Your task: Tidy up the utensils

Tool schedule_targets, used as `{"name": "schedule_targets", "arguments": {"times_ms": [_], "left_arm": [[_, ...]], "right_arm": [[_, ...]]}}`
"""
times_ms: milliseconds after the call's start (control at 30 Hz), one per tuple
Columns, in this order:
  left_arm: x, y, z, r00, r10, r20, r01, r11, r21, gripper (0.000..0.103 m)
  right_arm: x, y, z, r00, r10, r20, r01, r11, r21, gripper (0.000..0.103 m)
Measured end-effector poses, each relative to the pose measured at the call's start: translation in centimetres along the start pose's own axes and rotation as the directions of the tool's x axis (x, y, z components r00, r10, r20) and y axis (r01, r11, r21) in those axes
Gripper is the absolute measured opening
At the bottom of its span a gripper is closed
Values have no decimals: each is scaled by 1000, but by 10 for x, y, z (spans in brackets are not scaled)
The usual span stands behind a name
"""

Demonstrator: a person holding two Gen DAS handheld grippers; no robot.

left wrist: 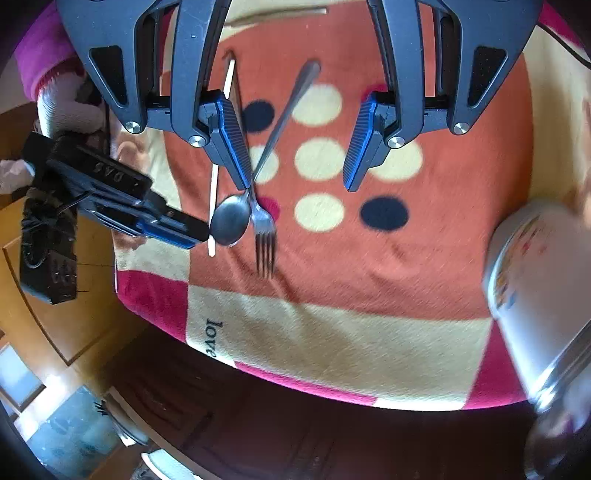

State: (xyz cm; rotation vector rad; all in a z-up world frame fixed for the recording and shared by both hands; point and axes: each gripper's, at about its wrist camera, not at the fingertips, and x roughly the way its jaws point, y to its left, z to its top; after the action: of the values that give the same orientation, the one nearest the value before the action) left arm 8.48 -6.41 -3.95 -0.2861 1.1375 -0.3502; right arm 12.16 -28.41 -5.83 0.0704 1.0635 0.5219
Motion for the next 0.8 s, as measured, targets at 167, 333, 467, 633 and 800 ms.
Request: {"name": "schedule_targets", "arguments": {"times_ms": [167,333,467,633,800], "left_arm": [[15,-4,21,999,-7,-32,8,999,42,51],[31,-7,37,998,-17,-54,20,998,59,51],[47,-10,48,997,-20,-69,25,997,77,51],[67,-17,57,995,-22,-95,32,994,106,51],[78,-23,62,994,-44,-103,57,990,129,49]], "right_arm": [[18,-8,6,998,43,-47,-45,998,-42,30],[27,-12,4,994,86,-67,-91,993,-70,19],[29,-13,-1,992,101,-76,-106,991,-77,8],[19,-16,-12,991,118,-68,-123,989,-78,7],[16,-18,-18,986,146,-78,-152,986,-71,6]]}}
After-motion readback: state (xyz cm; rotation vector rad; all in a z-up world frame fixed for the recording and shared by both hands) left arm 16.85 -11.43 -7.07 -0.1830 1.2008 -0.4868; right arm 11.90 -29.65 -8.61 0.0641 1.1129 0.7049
